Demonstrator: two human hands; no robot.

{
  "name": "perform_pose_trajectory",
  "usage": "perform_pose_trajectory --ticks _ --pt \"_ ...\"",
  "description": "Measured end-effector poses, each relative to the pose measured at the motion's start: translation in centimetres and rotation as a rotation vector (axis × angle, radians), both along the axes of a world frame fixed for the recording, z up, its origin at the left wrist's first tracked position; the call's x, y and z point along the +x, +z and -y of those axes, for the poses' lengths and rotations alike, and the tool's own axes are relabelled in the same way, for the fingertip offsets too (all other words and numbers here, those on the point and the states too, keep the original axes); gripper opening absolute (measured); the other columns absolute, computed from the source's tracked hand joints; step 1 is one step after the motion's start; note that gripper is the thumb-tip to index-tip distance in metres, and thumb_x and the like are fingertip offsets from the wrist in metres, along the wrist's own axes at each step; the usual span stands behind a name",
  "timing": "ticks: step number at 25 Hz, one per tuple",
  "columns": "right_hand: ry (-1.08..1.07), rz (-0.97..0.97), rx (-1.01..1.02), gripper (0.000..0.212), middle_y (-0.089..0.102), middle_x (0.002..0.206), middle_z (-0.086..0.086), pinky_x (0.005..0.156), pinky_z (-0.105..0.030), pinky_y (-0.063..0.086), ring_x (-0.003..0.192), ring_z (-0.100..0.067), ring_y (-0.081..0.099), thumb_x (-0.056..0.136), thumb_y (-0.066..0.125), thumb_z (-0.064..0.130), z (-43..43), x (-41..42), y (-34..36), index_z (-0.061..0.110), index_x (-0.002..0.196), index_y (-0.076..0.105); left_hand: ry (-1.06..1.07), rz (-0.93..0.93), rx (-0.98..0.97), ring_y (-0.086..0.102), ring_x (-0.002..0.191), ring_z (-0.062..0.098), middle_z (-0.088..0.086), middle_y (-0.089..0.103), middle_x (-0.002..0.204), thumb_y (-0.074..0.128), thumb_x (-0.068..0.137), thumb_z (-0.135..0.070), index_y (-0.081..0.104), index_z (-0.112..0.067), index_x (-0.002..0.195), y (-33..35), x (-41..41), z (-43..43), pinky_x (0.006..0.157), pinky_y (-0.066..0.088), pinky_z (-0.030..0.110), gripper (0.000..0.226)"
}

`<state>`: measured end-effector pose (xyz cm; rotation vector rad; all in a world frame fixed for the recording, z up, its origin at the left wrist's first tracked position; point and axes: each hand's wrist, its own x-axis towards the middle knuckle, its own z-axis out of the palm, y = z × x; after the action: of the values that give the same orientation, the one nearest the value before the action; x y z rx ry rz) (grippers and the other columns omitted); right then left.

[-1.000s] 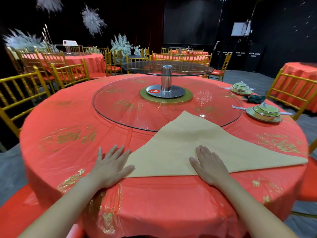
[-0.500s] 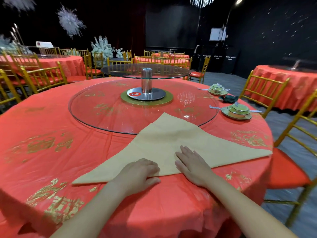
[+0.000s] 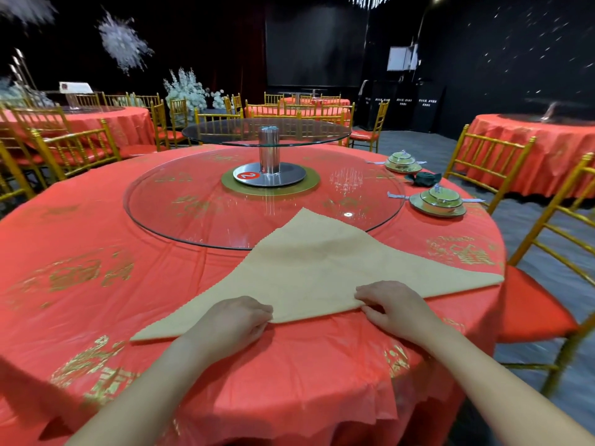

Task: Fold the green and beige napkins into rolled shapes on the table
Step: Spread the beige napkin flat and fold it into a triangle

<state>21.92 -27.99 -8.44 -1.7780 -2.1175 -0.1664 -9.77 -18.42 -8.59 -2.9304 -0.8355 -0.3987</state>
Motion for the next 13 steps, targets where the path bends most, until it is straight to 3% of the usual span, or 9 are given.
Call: perform_pose_trajectory --ticks 4,9,13 --pt "0.013 -0.030 0.001 0.037 0.072 0.094 0.009 0.072 -0.031 0.056 0.088 -0.014 0.068 0.078 0.042 0.039 0.3 -2.3 -0.7 0.027 0.096 0.071 0.030 -0.017 0.059 0.065 0.070 0.011 -0.011 0.068 0.073 0.040 0.078 -0.032 0.065 -0.023 0.074 0.3 -2.5 -0.2 0.054 0.051 0.024 0.027" --pt "0.024 -0.073 0.038 0.028 0.071 0.093 0.015 0.061 -0.025 0.057 0.085 -0.008 0.068 0.077 0.046 0.036 1.2 -3.2 -1.3 0.029 0.091 0.069 0.040 0.025 0.074 0.065 0.074 0.012 -0.010 0.067 0.076 0.043 0.079 -0.030 0.063 -0.022 0.078 -0.3 -5.0 0.1 0.059 0.052 0.027 0.022" --pt "-0.014 -0.071 0.070 0.029 0.071 0.094 0.019 0.062 -0.020 0.055 0.086 -0.006 0.068 0.079 0.046 0.042 1.3 -3.3 -1.2 0.032 0.089 0.070 0.089 0.083 0.095 0.060 0.068 0.011 -0.014 0.064 0.079 0.050 0.075 -0.054 0.058 -0.026 0.072 0.1 -2.5 1.1 0.050 0.048 0.027 0.029"
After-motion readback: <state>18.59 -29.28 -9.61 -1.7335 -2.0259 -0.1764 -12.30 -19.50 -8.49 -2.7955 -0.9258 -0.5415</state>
